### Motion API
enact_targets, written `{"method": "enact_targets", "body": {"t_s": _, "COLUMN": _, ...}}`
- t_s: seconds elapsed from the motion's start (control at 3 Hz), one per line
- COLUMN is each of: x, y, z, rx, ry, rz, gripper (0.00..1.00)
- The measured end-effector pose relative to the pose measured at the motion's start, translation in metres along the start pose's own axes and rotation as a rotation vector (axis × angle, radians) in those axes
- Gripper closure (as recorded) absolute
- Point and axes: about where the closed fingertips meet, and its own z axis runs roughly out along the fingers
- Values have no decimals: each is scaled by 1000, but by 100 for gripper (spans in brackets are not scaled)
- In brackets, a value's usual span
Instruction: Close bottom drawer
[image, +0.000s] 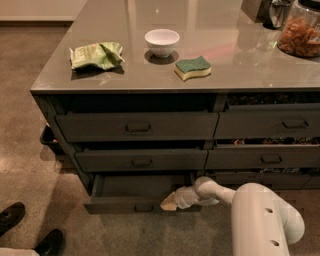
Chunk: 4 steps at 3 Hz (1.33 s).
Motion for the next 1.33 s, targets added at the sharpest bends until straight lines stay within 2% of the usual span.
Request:
{"method": "enact_targets", "body": {"t_s": 0.33, "x": 0, "y": 1, "z": 0, "rx": 0, "ry": 0, "rz": 0, "gripper": 88}}
{"method": "enact_targets", "body": {"t_s": 1.0, "x": 5, "y": -11, "z": 9, "rx": 23, "ry": 25, "rz": 29, "gripper": 41}}
{"method": "enact_targets", "body": {"t_s": 1.33, "x": 6, "y": -7, "z": 8, "rx": 24, "ry": 25, "rz": 30, "gripper": 10}}
